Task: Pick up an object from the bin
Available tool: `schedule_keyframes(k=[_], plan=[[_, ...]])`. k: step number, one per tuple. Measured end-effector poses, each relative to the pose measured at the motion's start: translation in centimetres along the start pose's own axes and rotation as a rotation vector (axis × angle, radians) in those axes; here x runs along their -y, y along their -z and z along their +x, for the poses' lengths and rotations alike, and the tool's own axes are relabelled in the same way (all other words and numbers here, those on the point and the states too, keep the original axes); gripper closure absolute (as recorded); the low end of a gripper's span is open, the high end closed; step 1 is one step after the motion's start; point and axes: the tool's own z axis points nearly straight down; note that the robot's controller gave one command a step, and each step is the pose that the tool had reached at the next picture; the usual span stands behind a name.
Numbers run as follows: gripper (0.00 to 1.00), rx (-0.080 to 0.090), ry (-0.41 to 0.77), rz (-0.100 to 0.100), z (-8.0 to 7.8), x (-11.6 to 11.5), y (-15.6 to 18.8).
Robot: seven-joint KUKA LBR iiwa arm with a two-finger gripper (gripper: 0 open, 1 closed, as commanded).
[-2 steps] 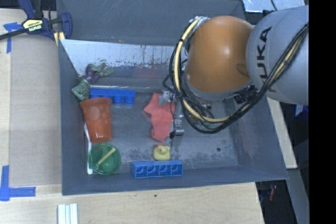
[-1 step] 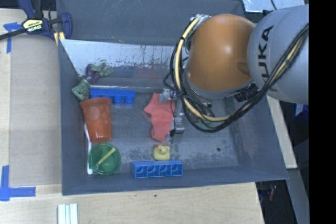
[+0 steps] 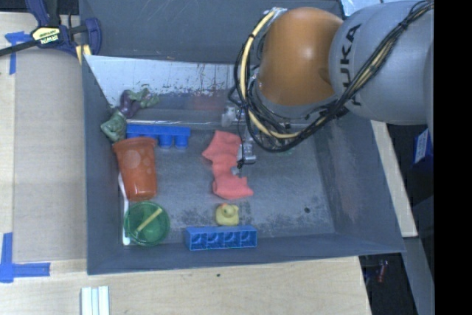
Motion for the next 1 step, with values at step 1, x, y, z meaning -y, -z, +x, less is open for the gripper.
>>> schedule_keyframes(k=[1], plan=[[0.0, 0.002, -0.105, -0.002, -2.31, 2.94, -4.82]])
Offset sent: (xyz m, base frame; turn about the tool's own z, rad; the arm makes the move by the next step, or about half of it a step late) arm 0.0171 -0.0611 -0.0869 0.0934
